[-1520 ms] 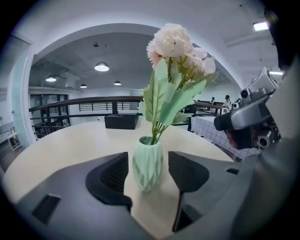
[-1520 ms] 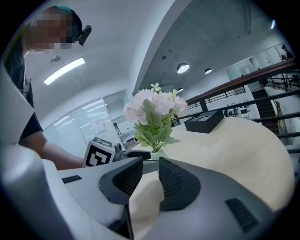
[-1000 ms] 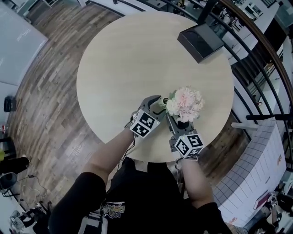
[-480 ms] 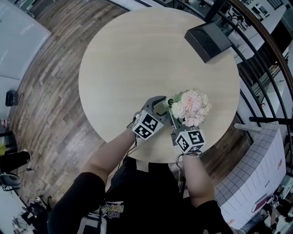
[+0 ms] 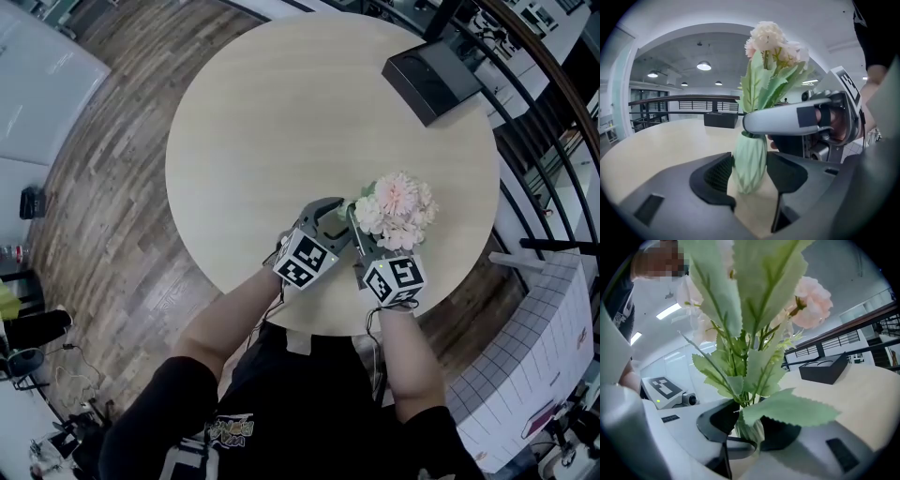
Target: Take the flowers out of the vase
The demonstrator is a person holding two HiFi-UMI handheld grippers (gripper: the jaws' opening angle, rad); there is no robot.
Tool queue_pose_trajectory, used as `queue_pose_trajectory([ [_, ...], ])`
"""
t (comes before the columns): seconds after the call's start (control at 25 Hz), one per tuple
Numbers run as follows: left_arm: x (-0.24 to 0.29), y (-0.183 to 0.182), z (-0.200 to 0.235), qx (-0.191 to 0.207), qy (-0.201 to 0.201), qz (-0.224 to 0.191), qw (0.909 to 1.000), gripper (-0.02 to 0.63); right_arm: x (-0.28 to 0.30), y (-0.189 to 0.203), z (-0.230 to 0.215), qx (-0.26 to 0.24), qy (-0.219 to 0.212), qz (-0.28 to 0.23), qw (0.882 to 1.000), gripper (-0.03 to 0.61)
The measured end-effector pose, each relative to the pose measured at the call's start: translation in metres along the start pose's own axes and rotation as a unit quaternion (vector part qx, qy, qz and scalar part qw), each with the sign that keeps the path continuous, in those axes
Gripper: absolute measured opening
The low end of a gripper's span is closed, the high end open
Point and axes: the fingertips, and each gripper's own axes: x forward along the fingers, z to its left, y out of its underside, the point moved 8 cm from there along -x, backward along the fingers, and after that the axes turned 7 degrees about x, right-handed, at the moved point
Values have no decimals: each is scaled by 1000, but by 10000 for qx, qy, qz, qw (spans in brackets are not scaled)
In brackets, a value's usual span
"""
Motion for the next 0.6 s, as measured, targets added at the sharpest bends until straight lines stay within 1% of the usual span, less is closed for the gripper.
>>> queue_pose_trajectory([
  [0.12, -2, -1, 1, -9, -5, 32, 10000, 236, 5, 0, -2, 17, -60, -23, 10000, 135],
  [0.36, 0, -1, 2, -4, -38, -35, 10000, 236, 15, -1, -3, -91, -227, 51, 9997, 135],
  [0.44, 0, 0, 2, -29, -54, -51, 10000, 236, 16, -1, -4, -118, -245, 54, 9996, 135],
  [0.6, -1, 1, 2, -65, -23, 24, 10000, 235, 17, -3, -6, -128, -228, 60, 9996, 113],
])
